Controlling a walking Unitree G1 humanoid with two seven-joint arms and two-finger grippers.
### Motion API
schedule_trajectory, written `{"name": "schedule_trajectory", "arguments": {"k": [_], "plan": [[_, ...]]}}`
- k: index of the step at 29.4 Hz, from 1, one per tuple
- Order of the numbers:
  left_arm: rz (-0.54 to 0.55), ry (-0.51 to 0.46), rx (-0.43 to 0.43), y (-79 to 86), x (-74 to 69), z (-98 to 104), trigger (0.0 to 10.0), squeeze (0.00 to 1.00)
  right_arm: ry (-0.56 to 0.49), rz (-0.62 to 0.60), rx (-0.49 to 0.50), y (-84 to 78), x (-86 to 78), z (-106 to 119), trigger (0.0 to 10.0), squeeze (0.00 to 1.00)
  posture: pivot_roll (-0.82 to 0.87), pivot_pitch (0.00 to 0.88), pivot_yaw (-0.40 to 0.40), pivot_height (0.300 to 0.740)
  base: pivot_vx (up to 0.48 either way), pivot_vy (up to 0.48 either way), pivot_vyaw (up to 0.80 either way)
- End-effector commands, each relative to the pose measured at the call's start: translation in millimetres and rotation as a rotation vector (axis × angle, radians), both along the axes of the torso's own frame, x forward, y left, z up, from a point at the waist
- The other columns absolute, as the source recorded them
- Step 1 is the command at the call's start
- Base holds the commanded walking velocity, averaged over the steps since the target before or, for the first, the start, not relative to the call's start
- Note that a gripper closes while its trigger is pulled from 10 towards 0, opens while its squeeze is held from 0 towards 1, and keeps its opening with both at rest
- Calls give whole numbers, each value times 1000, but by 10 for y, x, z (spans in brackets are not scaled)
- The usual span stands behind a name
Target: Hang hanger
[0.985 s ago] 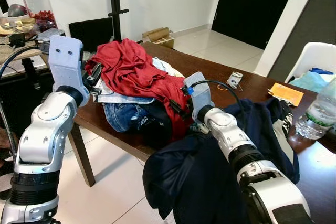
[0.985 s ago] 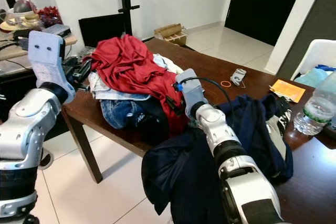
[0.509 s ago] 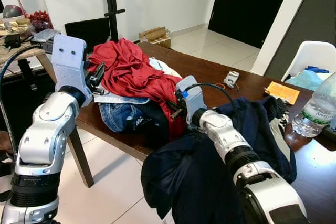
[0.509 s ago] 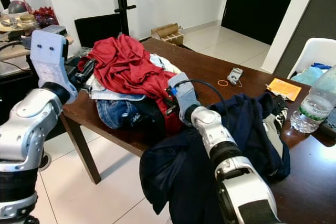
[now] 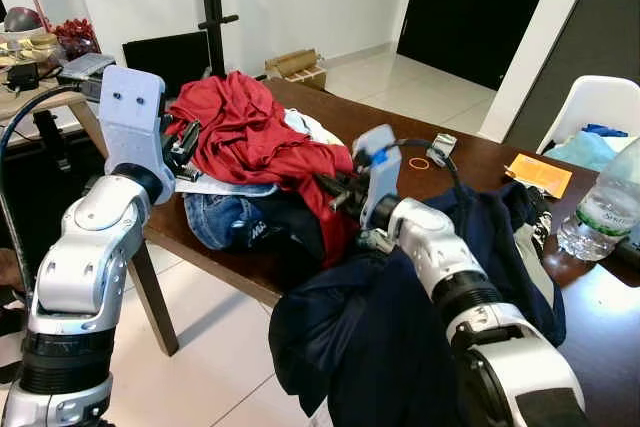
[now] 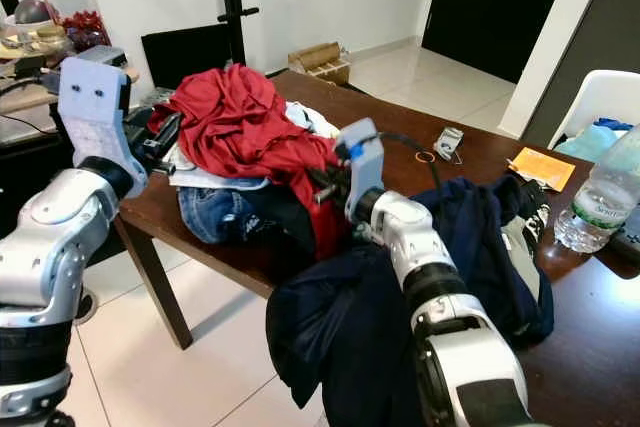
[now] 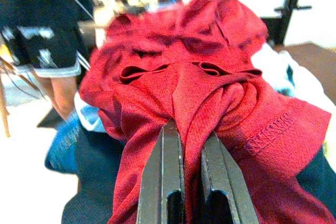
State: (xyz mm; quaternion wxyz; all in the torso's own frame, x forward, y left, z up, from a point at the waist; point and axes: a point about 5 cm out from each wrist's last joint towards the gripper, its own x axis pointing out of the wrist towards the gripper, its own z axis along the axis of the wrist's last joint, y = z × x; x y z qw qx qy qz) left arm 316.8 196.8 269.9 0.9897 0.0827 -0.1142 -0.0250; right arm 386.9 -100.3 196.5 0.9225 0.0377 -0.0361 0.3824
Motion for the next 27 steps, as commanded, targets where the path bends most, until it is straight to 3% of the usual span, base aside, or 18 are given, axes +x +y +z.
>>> {"name": "schedule_trajectory", "arguments": {"k": [1,2,3,4,5,6,7,12,13,14,15,17,18,19,20,21,25,27], "plan": [[3,17,19,17,-1,-40,10000,0,-45,17,81,5,12,176,0,0,196,7,-65,740,0,0,0],[3,17,19,17,-1,-40,10000,0,-45,17,81,5,12,176,0,0,196,7,-65,740,0,0,0],[1,17,19,13,1,-44,10000,0,-64,0,190,-27,29,302,0,0,196,5,-66,740,0,0,0],[1,17,19,13,1,-44,10000,0,-64,0,190,-27,29,302,0,0,196,5,-66,740,0,0,0],[-2,18,20,9,3,-47,10000,0,-75,-23,288,-66,47,396,0,0,197,2,-64,740,0,0,0],[-2,18,20,9,3,-47,10000,0,-75,-23,288,-66,47,396,0,0,197,2,-64,740,0,0,0],[-4,18,22,7,5,-49,10000,0,-79,-41,355,-100,61,451,0,0,197,0,-63,740,0,0,0],[-5,19,24,6,5,-51,10000,0,-76,-60,382,-123,71,461,314,0,198,0,-63,740,0,0,0],[-6,19,25,5,3,-54,10000,0,-71,-76,396,-138,77,456,1373,0,199,0,-62,740,0,0,0],[-6,19,25,5,3,-54,10000,0,-71,-76,396,-138,77,456,1373,0,199,0,-62,740,0,0,0],[-6,20,26,5,1,-55,10000,0,-68,-88,392,-144,81,442,3373,0,198,0,-61,740,0,0,0],[-6,20,26,5,1,-55,10000,0,-68,-88,392,-144,81,442,3373,0,198,0,-61,740,0,0,0],[-9,22,27,-1,1,-60,10000,0,-81,-77,316,-103,64,386,10000,0,197,0,-58,740,0,0,0],[-13,24,29,-11,1,-65,10000,0,-93,-42,216,-39,28,306,10000,0,196,0,-57,740,0,0,0],[-13,24,29,-11,1,-65,10000,0,-93,-42,216,-39,28,306,10000,0,196,0,-57,740,0,0,0],[-16,27,30,-22,2,-69,10000,0,-96,-3,108,27,-12,199,0,0,197,0,-57,740,0,0,0],[-19,29,31,-34,3,-73,10000,0,-94,44,-5,94,-63,70,0,0,197,0,-58,740,0,0,0],[-19,29,31,-34,3,-73,10000,0,-94,44,-5,94,-63,70,0,0,197,0,-58,740,0,0,0]]}}
